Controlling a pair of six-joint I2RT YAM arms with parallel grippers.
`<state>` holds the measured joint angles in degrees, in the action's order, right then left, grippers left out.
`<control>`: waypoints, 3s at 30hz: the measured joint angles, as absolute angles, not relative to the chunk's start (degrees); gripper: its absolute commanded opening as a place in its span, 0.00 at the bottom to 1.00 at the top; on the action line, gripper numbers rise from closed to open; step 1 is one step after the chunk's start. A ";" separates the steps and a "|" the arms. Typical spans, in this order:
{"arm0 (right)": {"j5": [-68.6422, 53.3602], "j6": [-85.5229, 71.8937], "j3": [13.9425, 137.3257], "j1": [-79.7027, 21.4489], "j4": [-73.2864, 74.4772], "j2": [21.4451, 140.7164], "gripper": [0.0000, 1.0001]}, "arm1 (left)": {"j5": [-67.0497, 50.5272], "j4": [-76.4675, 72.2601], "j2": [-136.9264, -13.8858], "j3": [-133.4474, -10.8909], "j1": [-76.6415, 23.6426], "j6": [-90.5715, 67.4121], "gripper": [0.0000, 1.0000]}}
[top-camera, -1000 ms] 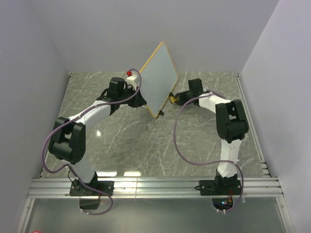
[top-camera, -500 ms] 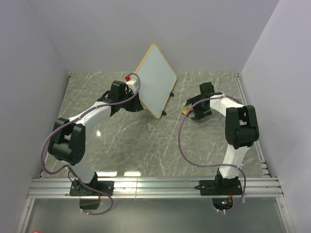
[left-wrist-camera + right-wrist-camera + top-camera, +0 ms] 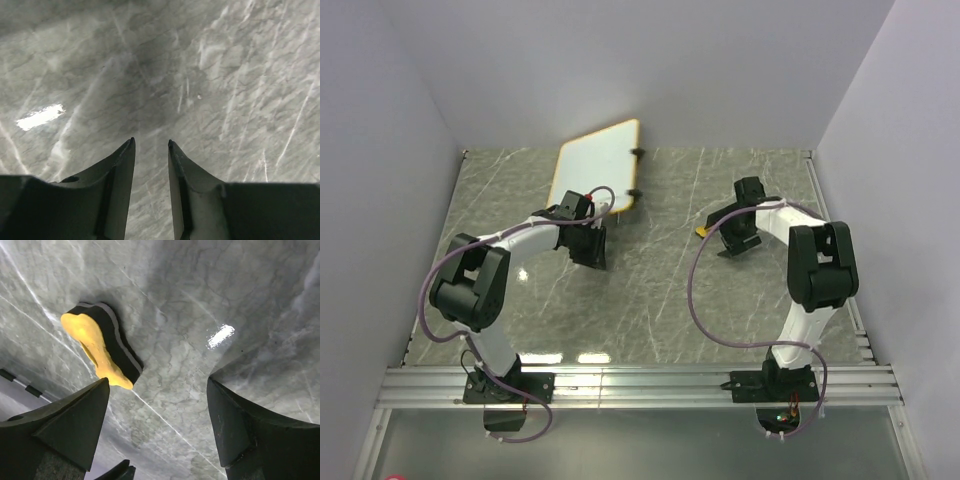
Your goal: Erase the whiteboard
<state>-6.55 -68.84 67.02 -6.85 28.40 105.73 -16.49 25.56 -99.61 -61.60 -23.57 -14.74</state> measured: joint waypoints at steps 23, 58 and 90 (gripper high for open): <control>-29.54 -63.29 90.50 -21.91 -2.87 108.07 0.87 | -12.01 22.65 -87.31 -61.76 -14.81 -21.61 0.49; -26.04 -53.23 68.12 -12.64 14.63 87.85 0.88 | 0.32 -2.17 -97.47 -66.65 -20.12 -22.13 0.84; -32.21 -58.72 41.12 -6.79 13.80 51.00 0.90 | 49.47 18.61 -120.77 -91.02 -46.39 3.57 0.60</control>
<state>-32.21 -58.72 41.12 -6.79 13.80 51.00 49.47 18.61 -120.77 -91.02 -46.39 3.57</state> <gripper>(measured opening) 0.896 0.510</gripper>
